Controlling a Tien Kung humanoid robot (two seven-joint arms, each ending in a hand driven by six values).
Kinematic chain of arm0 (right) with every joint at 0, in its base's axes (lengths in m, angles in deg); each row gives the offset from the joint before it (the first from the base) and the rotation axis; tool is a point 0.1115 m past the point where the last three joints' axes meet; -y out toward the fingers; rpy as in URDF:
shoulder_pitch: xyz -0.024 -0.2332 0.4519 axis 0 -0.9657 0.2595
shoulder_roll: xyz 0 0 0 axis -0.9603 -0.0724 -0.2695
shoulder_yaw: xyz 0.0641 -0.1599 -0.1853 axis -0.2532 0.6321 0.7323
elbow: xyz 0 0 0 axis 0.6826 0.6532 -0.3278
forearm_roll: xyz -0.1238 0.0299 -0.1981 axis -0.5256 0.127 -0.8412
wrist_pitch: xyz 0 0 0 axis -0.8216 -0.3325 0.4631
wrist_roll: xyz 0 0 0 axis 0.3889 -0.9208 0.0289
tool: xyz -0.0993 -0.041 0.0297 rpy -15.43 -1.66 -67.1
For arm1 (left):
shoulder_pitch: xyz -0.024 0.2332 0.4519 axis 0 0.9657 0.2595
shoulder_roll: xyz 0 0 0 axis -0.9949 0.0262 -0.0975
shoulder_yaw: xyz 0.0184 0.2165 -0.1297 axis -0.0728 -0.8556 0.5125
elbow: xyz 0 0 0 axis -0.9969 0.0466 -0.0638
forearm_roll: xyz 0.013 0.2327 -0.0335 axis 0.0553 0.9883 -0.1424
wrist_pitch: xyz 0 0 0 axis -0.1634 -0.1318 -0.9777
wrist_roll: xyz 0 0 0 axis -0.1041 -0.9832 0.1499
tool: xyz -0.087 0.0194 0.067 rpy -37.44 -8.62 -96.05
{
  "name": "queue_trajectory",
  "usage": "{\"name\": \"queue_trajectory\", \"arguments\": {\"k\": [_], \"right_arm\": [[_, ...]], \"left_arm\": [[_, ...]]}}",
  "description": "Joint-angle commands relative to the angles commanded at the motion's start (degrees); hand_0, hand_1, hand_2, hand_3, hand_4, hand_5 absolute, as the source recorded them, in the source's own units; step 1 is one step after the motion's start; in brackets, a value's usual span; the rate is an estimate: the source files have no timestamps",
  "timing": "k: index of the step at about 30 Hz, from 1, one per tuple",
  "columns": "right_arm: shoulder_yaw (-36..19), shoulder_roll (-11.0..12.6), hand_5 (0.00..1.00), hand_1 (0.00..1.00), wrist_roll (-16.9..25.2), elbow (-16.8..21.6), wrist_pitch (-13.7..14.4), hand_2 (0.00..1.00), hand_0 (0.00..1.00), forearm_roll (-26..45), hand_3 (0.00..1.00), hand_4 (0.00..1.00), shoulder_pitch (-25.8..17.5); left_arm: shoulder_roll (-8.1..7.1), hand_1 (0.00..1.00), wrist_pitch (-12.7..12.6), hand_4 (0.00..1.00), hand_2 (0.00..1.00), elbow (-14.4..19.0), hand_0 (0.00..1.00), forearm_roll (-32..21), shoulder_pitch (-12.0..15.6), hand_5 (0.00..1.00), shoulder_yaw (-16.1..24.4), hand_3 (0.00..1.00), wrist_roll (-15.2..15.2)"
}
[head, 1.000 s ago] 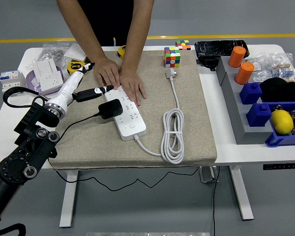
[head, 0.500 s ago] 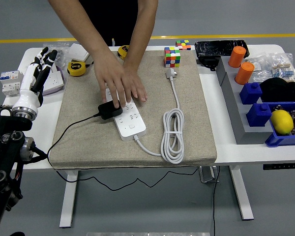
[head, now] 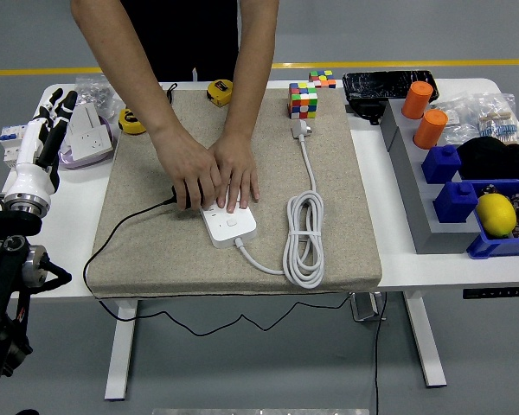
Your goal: Pick up the plug,place it near the board,insert it into the board,press the button
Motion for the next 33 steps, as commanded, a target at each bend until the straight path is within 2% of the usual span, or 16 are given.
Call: {"name": "queue_trajectory", "arguments": {"k": [33], "right_arm": [[0.2, 0.2, 0.775, 0.708, -0.2, 0.0, 0.1, 0.703, 0.786, -0.6, 0.666, 0.998, -0.2]], "left_arm": [[-0.92, 0.998, 1.0, 0.998, 0.998, -0.6, 0.998, 2.6, -0.1, 0.812, -0.6, 0.998, 1.2]]}}
